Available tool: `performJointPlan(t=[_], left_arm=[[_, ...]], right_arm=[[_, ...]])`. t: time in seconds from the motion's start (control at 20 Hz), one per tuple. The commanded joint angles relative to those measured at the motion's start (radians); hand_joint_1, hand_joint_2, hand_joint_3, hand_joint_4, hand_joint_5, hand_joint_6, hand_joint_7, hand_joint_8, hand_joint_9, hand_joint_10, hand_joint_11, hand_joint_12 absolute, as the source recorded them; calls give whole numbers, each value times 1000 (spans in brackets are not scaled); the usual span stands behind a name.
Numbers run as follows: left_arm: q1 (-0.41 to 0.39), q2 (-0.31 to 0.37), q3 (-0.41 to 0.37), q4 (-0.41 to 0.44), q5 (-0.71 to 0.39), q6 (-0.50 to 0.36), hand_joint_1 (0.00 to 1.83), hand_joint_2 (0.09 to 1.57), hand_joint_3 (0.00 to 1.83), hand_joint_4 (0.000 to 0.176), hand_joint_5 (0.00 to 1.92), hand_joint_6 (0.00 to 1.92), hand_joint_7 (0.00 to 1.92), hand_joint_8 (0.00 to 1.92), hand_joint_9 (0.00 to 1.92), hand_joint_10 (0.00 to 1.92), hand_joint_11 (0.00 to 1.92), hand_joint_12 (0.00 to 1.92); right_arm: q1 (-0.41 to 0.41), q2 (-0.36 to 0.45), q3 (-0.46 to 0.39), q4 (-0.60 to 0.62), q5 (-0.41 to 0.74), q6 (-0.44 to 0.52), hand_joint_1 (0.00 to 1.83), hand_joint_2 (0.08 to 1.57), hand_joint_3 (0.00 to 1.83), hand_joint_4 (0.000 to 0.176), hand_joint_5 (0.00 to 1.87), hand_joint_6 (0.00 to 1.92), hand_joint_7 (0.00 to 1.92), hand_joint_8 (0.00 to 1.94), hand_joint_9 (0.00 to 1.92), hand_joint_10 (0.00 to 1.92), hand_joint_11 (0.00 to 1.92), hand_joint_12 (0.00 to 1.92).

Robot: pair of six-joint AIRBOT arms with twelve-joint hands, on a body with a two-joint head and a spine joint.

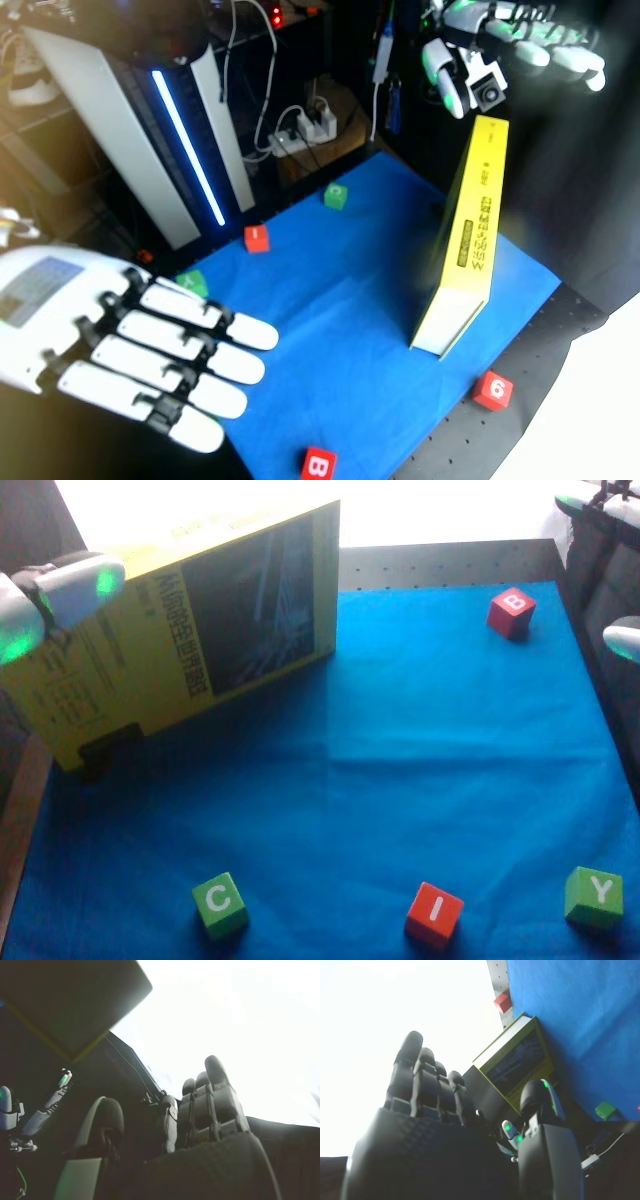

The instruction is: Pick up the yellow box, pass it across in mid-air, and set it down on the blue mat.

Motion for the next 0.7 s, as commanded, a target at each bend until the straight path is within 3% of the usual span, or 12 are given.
performJointPlan(t=[0.0,0.05,0.1,0.2,0.3,0.35,0.45,0.65], left_arm=[[-6,8,-1,3,-129,2,416,1100,0,160,0,0,0,0,0,0,24,12],[-1,11,-4,-7,-130,3,430,1064,0,162,0,0,0,0,0,0,4,2],[5,11,-4,-16,-128,3,511,1035,0,175,0,0,0,0,0,0,0,0],[13,11,-5,-30,-126,3,594,1036,0,176,0,0,0,0,0,0,0,0],[21,8,-1,-54,-105,4,594,1031,0,157,0,0,0,0,0,0,0,0],[21,3,4,-69,-86,5,619,1031,0,131,0,0,0,0,0,0,0,0],[20,-12,24,-102,-38,5,632,1028,0,119,0,0,0,0,0,0,0,0],[13,-47,62,-154,42,5,616,1007,0,172,0,0,0,0,0,0,0,0]], right_arm=[[16,0,0,7,115,-6,355,1382,23,0,0,0,0,0,0,0,0,0],[16,-3,0,7,114,-6,355,1382,21,0,0,0,0,0,0,0,0,0],[16,-3,0,7,113,-6,356,1382,18,0,0,0,0,0,0,0,0,0],[16,-4,0,7,113,-6,375,1382,13,0,0,0,0,0,0,0,0,0],[16,-7,0,8,111,-6,393,1380,7,0,0,0,0,0,0,0,0,0],[16,-9,0,8,108,-6,397,1378,5,0,0,0,0,0,0,0,0,0],[16,-13,1,8,102,-6,476,1361,0,0,0,0,0,0,0,0,0,0],[16,-24,4,8,95,-6,471,1363,0,6,0,0,0,0,0,0,0,0]])
